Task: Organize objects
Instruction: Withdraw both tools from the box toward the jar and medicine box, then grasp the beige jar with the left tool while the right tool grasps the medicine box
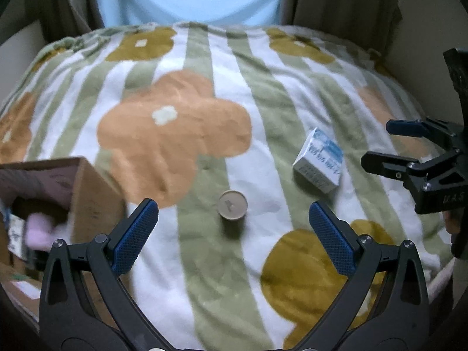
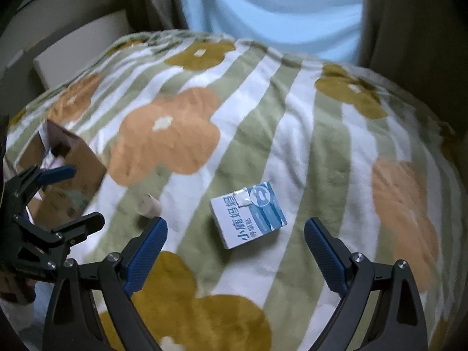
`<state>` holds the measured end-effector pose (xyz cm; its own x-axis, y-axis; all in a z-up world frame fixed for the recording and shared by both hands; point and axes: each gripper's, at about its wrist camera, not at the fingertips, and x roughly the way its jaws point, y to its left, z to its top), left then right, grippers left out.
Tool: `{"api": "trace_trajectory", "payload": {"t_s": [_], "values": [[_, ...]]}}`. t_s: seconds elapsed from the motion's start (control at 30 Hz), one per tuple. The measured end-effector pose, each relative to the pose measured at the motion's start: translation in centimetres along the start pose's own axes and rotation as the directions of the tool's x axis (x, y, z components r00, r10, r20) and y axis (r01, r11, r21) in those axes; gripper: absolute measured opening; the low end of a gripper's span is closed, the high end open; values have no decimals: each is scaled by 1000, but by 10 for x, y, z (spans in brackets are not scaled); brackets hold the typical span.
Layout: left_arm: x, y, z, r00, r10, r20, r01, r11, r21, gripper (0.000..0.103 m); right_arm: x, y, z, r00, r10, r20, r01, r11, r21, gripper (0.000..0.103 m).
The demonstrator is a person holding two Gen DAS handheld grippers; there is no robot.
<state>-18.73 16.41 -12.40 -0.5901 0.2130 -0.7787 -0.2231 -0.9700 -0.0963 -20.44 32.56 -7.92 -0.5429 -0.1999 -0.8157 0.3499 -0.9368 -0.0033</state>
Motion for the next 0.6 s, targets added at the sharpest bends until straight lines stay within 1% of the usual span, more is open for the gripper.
{"api": "trace_trajectory", "payload": {"t_s": [0.07, 0.2, 0.27, 0.33, 0.4, 0.47, 0.53, 0.57, 0.6], "values": [[19, 3, -2, 1000, -7, -10, 7, 1000, -23, 102, 17, -6, -3, 1000, 20, -9, -21, 1000, -21, 94], [46, 4, -5, 999, -3, -36, 2, 999, -34, 94, 49, -17, -9, 998, 57, -11, -58, 997, -59, 94], [58, 6, -7, 999, -1, -48, -1, 999, -35, 92, 61, -19, -11, 996, 84, -15, -84, 994, -75, 94], [66, 7, -9, 998, -1, -55, -1, 999, -38, 88, 69, -19, -13, 996, 88, -6, -88, 991, -102, 94], [74, 7, -11, 998, -1, -66, -1, 999, -35, 83, 75, -21, -14, 994, 109, 4, -108, 989, -105, 94], [80, 5, -12, 997, 3, -74, -6, 1000, -29, 82, 81, -23, -13, 992, 128, 1, -127, 986, -104, 94], [83, 3, -13, 997, 12, -80, -14, 1000, -28, 80, 88, -23, -13, 993, 120, -8, -120, 986, -115, 94], [85, 3, -13, 997, 9, -81, -11, 1000, -29, 78, 92, -23, -13, 993, 118, -11, -119, 986, -120, 94], [86, 3, -13, 997, 8, -79, -11, 1000, -29, 73, 95, -23, -13, 992, 123, -16, -124, 985, -123, 94]]}}
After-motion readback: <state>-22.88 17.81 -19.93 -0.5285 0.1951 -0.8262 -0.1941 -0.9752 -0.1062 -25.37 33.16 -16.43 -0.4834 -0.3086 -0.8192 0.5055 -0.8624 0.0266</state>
